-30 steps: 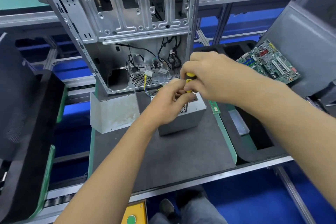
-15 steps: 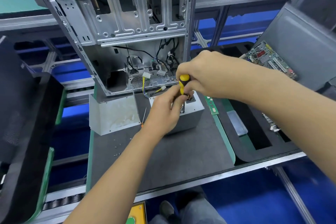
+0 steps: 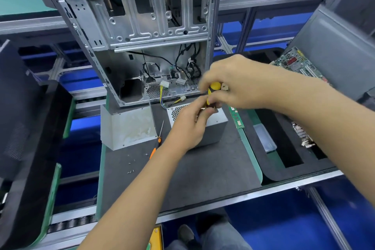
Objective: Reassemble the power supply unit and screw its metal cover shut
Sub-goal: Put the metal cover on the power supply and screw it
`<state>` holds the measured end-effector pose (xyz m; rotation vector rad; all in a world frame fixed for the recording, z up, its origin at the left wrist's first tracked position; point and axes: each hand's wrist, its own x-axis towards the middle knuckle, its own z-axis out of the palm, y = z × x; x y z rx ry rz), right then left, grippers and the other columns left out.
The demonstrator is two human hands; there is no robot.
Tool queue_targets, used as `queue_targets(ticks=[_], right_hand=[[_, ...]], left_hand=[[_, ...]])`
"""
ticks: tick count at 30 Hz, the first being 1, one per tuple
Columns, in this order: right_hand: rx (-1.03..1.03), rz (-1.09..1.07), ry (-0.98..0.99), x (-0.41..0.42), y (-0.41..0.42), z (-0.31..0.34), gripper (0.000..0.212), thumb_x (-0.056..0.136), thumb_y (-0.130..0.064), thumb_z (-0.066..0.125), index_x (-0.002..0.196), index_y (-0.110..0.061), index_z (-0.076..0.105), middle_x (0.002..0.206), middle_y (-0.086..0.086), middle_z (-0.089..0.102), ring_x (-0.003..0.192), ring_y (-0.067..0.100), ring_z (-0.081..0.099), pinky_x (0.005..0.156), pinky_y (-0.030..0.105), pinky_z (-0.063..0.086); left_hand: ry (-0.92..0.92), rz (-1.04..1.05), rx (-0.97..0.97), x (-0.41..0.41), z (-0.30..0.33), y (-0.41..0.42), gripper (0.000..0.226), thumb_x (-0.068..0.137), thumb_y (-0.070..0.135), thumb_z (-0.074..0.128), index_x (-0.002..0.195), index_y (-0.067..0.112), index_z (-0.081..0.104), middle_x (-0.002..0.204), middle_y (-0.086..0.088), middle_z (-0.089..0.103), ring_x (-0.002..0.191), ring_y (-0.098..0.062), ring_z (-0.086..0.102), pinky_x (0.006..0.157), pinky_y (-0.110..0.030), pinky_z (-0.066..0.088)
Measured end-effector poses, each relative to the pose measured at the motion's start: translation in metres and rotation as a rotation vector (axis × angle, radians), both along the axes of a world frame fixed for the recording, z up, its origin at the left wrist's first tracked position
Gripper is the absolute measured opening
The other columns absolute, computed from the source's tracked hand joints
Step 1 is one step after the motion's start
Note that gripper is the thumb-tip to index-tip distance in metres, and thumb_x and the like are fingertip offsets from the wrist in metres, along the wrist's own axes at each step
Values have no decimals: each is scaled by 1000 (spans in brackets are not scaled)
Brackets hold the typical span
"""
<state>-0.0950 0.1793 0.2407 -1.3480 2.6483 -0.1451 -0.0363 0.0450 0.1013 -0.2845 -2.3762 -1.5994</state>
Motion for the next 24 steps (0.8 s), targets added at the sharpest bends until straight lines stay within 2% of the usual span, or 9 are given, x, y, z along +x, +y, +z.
queue_targets(ticks=[2,6,9,12,14,16,19,22,24], right_hand=[[50,-16,119,1,-3,-2,20,98,-30,54,113,-25,67,102,-2,55,104,22,52,87,35,42],[113,-100,315,6,-11,-16,31,98,-39,49,98,-12,65,86,5,54,80,28,48,70,34,35],[85,-246,404,5,-13,-19,49,99,-52,46,73,-10,48,66,4,32,62,27,39,57,34,32],[37,-185,178,1,-7,-15,40,90,-54,60,107,-19,60,85,2,52,79,28,51,69,37,45],[23,-78,56,0,-4,-11,39,90,-39,67,124,-26,52,98,-5,52,90,22,51,76,35,41],[26,-54,113,-1,-2,-10,27,93,-26,62,119,-26,53,90,-3,51,91,26,53,74,35,40],[33,-69,203,-1,-2,-9,24,94,-39,58,100,-16,55,70,-1,40,79,36,55,69,43,50],[63,-98,334,3,-7,-12,41,94,-51,51,81,-12,48,63,1,31,55,23,39,52,32,32],[117,-180,420,6,-8,-14,50,93,-60,43,74,-14,45,63,2,29,52,21,31,50,30,21]], left_hand=[[11,4,49,-1,-1,1,21,95,-3,54,111,8,63,93,12,57,85,12,55,78,-5,38],[2,232,219,-1,-1,8,37,70,14,83,95,35,63,76,7,60,73,-10,54,70,-27,47],[34,324,208,0,-1,15,35,71,17,84,81,33,54,71,16,61,67,-4,56,66,-18,44],[78,276,100,2,-4,12,31,85,9,72,92,33,53,78,27,64,74,4,60,67,-11,41],[54,213,100,4,-8,5,19,94,4,61,104,19,58,88,20,69,82,4,64,70,-20,47],[38,153,91,5,-8,1,17,96,5,56,112,11,61,93,14,71,87,4,65,75,-23,50],[43,144,84,4,-7,4,23,85,16,70,106,23,64,82,24,64,79,2,60,72,-14,43],[25,263,150,3,-8,11,34,71,20,84,85,35,57,72,24,58,68,-2,54,66,-13,41],[35,287,145,3,-10,13,33,78,16,81,80,36,55,69,24,58,62,-2,52,62,-13,38]])
